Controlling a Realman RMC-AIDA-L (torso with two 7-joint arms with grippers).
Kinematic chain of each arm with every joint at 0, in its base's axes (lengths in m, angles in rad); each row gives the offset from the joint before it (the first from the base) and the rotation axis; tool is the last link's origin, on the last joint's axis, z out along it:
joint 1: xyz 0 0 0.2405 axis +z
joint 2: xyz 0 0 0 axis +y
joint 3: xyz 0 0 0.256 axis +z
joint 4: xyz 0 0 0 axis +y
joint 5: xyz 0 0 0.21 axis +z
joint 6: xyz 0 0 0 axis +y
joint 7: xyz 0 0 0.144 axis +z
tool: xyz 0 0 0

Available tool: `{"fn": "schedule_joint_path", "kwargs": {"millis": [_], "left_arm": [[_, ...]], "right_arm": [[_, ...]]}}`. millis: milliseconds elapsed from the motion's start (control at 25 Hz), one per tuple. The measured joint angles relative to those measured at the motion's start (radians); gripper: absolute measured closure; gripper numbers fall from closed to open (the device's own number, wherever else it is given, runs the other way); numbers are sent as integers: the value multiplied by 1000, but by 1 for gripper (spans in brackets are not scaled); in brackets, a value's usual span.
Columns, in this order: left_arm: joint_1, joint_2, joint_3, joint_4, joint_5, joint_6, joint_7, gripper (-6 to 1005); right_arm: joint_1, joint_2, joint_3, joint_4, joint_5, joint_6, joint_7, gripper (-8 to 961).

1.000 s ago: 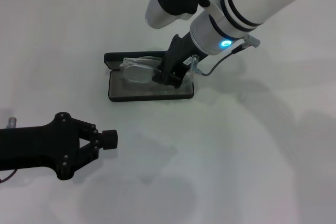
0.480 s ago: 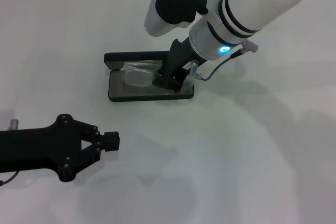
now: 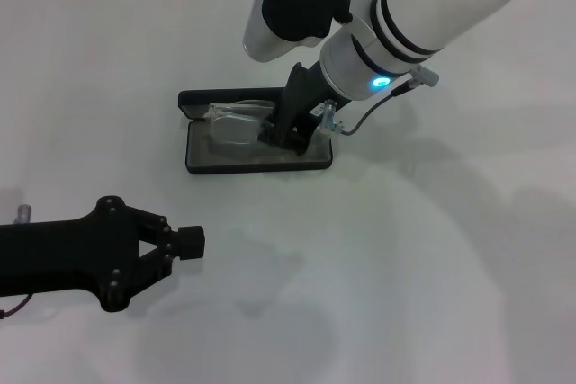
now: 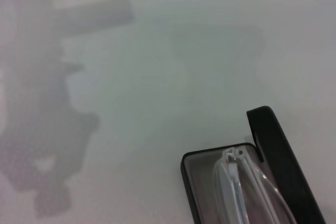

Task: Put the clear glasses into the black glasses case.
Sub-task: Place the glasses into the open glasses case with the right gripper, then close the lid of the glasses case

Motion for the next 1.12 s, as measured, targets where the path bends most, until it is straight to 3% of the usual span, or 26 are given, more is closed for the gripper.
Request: {"fn": "schedule_joint_path", "kwargs": {"millis": [760,920,1000,1120], "left_arm": [[-2,1,0,0,-3,2,0,956],[0,0,-22,0,-6,2,2,956],[4,-2,-60,0,-8,2,4,956],[7,-7,-125,0,-13,9,6,956]], "right_arm": [[-40,0,4,-55,0,19,-6,761],[-119,0,24,-157,-9,19,-12,760],[-191,-2,52,-236,-11,18,-33,760],[-357,-2,131,-377,-6,28,-87,759]]}}
